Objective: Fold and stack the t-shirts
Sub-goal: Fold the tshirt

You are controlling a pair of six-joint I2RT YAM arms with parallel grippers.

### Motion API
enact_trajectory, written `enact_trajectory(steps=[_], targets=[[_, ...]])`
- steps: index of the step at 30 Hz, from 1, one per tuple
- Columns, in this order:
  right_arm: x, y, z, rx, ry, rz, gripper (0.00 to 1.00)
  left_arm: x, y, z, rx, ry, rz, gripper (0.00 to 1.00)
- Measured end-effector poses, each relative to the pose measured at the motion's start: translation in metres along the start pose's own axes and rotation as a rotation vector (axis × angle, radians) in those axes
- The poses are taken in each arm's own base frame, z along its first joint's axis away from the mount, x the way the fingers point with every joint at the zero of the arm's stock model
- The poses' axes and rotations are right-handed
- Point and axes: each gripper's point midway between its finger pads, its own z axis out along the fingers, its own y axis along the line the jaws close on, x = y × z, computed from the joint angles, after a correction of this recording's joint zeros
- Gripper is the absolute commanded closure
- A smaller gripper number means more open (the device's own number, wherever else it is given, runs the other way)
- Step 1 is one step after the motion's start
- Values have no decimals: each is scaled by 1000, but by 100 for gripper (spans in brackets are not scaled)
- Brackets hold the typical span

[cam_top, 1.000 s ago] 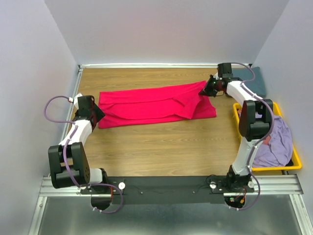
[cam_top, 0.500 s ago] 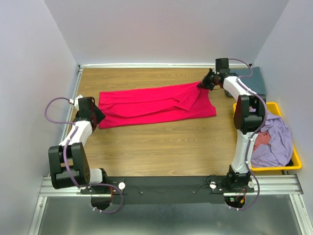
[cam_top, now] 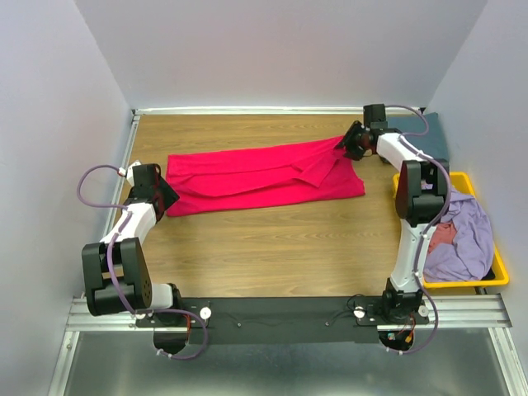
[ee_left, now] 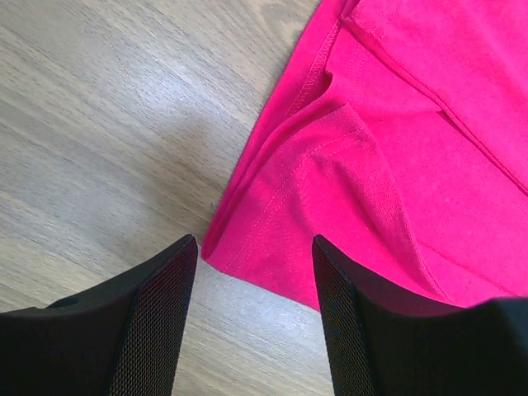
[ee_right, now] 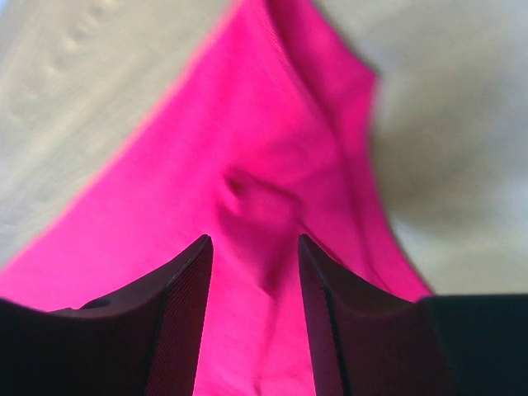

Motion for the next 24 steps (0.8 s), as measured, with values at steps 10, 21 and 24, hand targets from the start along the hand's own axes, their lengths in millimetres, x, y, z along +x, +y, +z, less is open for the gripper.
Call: enact_trajectory(steps=[10, 21, 24], targets=[[31, -64, -75, 92, -16, -49, 45, 11, 5, 2, -28, 41, -18, 34], [72, -121, -86, 187, 61, 19, 45, 24, 11, 11, -61, 86, -32, 36], [72, -119, -83, 178, 63, 24, 45, 28, 13, 13, -70, 99, -36, 37]])
